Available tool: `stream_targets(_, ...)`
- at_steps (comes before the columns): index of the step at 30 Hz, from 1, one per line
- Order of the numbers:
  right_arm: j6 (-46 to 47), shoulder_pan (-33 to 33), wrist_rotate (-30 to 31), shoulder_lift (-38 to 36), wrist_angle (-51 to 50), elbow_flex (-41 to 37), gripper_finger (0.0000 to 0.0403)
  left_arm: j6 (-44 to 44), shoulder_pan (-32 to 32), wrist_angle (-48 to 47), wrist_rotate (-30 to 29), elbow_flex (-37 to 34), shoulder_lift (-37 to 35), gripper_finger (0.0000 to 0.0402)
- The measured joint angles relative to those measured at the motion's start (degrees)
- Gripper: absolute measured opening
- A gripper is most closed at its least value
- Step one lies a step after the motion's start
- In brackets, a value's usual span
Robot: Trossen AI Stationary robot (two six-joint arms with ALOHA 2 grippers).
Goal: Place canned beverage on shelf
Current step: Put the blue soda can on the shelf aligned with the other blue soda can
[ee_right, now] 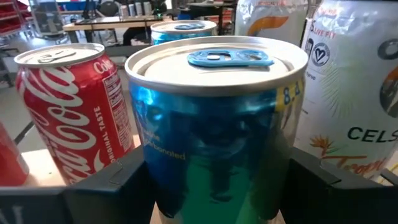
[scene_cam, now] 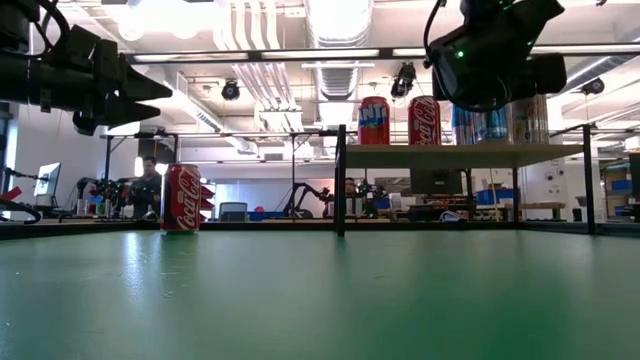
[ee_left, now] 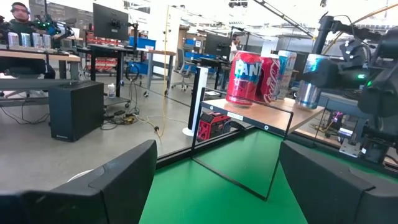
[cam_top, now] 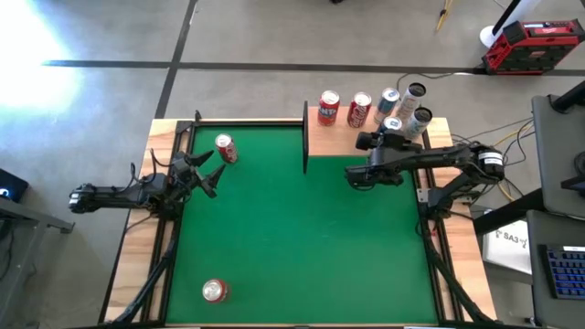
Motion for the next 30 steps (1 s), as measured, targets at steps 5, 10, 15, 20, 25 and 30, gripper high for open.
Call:
stream_targets(5, 0.0, -1.22, 0.01, 0.08, 2.05, 0.0, 0.0247, 0.0, 0.0, 0.0, 0.02, 0.02, 0.0, 0.0324)
stream_targets(10, 0.0, -2.26, 0.91, 0.08, 2.78, 0.04, 0.0247, 0.0, 0.0, 0.0, 0.0, 0.01, 0.0, 0.0324)
stream_targets(15, -1.74, -3.1, 0.91, 0.08, 4.48, 0.04, 0.0247, 0.0, 0.0, 0.0, 0.0, 0.0, 0.0, 0.0324)
stream_targets(20, -3.57, -3.64, 0.9, 0.08, 6.25, 0.04, 0.0247, 0.0, 0.0, 0.0, 0.0, 0.01, 0.0, 0.0324)
stream_targets(25, -4.67, -4.2, 0.92, 0.08, 7.19, 0.07, 0.0247, 0.01, 0.01, 0.0, 0.0, 0.0, 0.0, 0.0324)
stream_targets(30, -5.33, -4.57, 0.92, 0.08, 7.39, 0.07, 0.0247, 0.0, 0.02, 0.01, 0.0, 0.01, 0.0, 0.0324)
